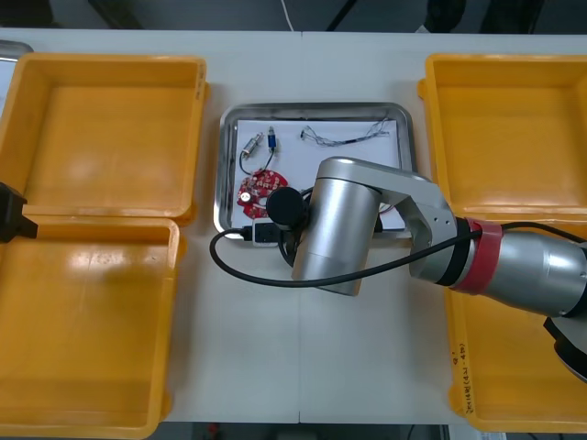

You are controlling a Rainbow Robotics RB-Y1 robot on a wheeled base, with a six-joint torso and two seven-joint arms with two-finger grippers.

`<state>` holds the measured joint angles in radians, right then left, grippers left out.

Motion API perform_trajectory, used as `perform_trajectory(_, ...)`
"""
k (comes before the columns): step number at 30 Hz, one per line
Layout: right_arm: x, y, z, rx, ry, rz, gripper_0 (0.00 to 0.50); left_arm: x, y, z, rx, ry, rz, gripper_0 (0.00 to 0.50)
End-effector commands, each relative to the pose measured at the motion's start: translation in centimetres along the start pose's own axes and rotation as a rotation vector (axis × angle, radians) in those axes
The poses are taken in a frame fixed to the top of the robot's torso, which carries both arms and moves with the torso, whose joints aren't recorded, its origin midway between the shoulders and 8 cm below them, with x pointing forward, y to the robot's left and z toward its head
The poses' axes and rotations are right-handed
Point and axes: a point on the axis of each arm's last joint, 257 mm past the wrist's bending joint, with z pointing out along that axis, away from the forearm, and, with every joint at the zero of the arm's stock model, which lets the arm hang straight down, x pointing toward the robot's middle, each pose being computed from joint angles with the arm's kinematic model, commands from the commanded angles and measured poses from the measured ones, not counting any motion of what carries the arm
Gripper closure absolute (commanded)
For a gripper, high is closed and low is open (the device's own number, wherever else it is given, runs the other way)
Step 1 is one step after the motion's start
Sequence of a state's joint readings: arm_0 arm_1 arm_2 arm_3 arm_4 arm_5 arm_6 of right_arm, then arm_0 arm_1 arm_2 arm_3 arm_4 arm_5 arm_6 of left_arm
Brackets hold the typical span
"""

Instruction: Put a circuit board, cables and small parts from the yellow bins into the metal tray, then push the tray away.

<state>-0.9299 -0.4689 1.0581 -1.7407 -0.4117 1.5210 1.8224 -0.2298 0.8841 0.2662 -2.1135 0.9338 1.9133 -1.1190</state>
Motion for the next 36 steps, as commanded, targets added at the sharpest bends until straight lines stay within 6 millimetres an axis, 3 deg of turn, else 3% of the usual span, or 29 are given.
perform_trajectory(1, -2.6, -2.4, -1.6, 0.032, -0.033, -0.054, 0.5, 0.2, 0.6, -0.4, -0.007, -0.017, 0.08, 0.0)
perform_trajectory(11, -3.1, -4.9, -2.5, 0.068, -0.014, -0.087, 0.5, 0.2, 0.6, -0.4, -0.007, -0.017, 0.08, 0.0)
perform_trajectory(12, -3.1, -5.9, -2.6, 0.097, 0.0, -0.1, 0.5, 0.2, 0.6, -0.4, -0.007, -0.017, 0.08, 0.0)
perform_trajectory(27, -2.3, -10.9, -1.2, 0.178, 0.012, -0.069, 0.5, 0.2, 0.6, -0.4, -0.007, -0.017, 0.08, 0.0)
perform_trajectory(36, -2.7, -13.0, -1.0, 0.208, 0.005, -0.055, 0.5, 0.2, 0.6, -0.4, -0.007, -0.017, 0.08, 0.0)
